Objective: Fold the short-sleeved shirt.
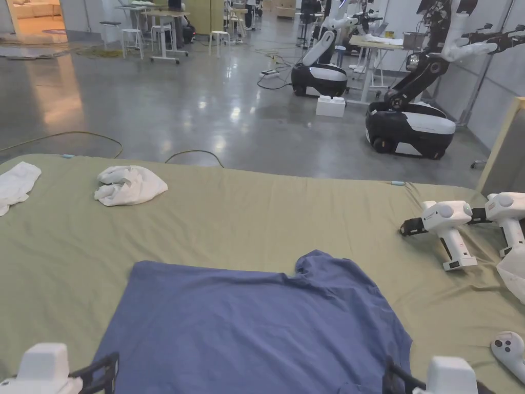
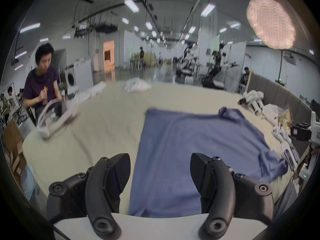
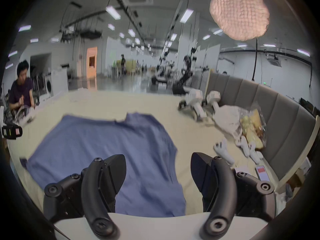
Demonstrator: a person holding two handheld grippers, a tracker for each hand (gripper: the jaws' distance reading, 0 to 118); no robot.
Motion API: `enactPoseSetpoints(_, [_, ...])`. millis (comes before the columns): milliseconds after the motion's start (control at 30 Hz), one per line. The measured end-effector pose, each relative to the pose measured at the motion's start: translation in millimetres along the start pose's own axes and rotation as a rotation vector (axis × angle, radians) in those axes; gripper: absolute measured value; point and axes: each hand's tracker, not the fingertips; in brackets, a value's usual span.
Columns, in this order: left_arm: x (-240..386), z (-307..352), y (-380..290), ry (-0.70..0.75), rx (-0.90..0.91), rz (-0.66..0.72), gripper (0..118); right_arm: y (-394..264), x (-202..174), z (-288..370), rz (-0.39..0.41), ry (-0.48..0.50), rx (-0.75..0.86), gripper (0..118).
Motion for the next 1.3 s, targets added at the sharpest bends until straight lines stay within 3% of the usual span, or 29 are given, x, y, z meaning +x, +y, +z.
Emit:
enactPoseSetpoints(133, [33,8,35,0.020,0.185,-0.061,67,33,-25,0,-0.031,-0.012,0.179,80])
enactPoseSetpoints(233, [54,17,53,0.032,0.282,-0.105,38,52,-37,3,-0.053,0.000,0.269,75])
enactPoseSetpoints(300, [63,24,60,0.045,0.339,-0.115,17,60,-42,4,-0.071,0.013,0.319,47])
enactPoseSetpoints(367, [70,29,64,0.056,0.382,-0.107,0,66,-47,6,-0.079,0.006,0.340,9])
enactPoseSetpoints(467, [72,37,67,0.057,0.400,-0.095,0,70,-49,6,-0.094,0.007,0.358,3])
enactPoseSetpoints(733, [46,43,61,0.035,0.312,-0.068,0,67,-49,5,-0.083,0.010,0.343,0])
enactPoseSetpoints(1033, [-24,25,7,0.027,-0.204,0.003,0,47,-50,-3,-0.052,0.032,0.247,0])
enactPoseSetpoints(1067, [-31,21,-2,0.015,-0.264,0.028,2,44,-50,-4,-0.049,0.033,0.231,0])
enactPoseSetpoints(1133, [-43,8,-15,0.002,-0.358,0.088,23,39,-51,-6,-0.047,0.039,0.203,0])
enactPoseSetpoints(1167, [-47,4,-22,-0.005,-0.398,0.118,51,36,-52,-8,-0.045,0.041,0.191,0])
enactPoseSetpoints(1200, [-49,0,-28,0.000,-0.430,0.136,72,34,-52,-9,-0.042,0.043,0.182,0])
enactPoseSetpoints(1233, [-52,-6,-34,0.013,-0.479,0.146,81,32,-53,-9,-0.036,0.044,0.170,0])
enactPoseSetpoints(1300, [-54,-13,-43,0.052,-0.517,0.161,82,28,-53,-10,-0.029,0.044,0.153,0])
